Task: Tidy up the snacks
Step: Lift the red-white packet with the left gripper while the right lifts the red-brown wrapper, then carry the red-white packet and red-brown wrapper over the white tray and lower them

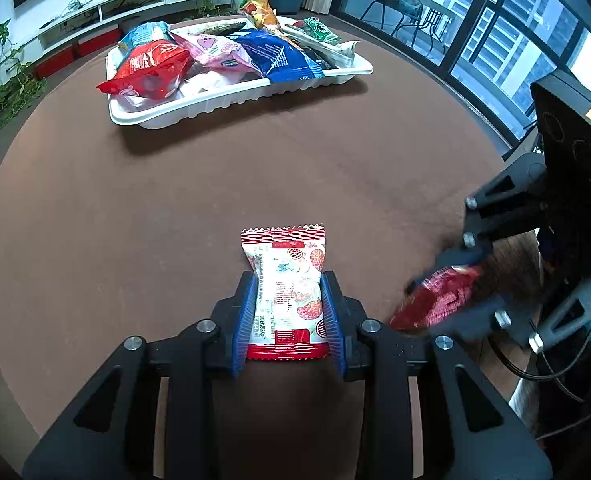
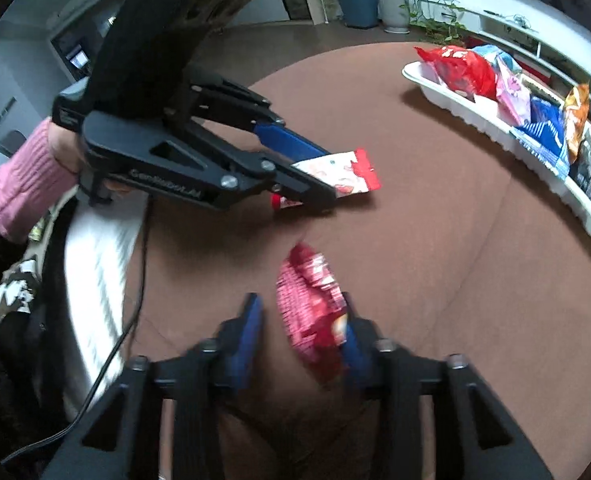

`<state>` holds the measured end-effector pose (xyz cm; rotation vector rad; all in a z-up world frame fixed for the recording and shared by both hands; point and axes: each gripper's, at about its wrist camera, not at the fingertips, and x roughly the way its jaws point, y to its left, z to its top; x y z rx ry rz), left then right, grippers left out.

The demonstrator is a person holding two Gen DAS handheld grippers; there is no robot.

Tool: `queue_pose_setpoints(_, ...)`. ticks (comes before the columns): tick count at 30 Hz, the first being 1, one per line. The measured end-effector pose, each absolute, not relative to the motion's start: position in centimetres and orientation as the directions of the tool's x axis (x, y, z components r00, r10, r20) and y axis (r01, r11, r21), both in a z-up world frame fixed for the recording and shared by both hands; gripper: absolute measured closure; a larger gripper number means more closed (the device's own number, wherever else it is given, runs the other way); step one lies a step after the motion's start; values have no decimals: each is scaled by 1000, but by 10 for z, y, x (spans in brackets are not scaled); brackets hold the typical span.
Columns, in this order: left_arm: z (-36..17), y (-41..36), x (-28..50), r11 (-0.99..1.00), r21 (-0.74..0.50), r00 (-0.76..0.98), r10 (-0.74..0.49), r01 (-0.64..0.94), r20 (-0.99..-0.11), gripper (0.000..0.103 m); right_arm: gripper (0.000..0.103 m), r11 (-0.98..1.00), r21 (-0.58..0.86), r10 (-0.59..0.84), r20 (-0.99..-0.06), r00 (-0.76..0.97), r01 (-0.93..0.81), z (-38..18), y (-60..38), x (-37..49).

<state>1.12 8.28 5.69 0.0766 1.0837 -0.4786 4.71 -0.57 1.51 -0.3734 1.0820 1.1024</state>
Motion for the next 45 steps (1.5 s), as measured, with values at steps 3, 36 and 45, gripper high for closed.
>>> queue_pose_setpoints(3, 56, 84, 11, 898, -173, 380, -338, 405, -861, 73, 84, 467, 239, 524, -850, 49, -851, 14, -7, 52)
queue_pose_setpoints(36, 87, 85, 29, 916, -214, 478, -364, 339, -800, 73, 84, 546, 572, 765, -638, 87, -613, 36, -73, 115)
queue_pose_setpoints(45, 97, 88, 54, 922, -238, 502, -368, 305, -783, 73, 84, 559, 592, 783, -607, 135, -581, 44, -82, 130)
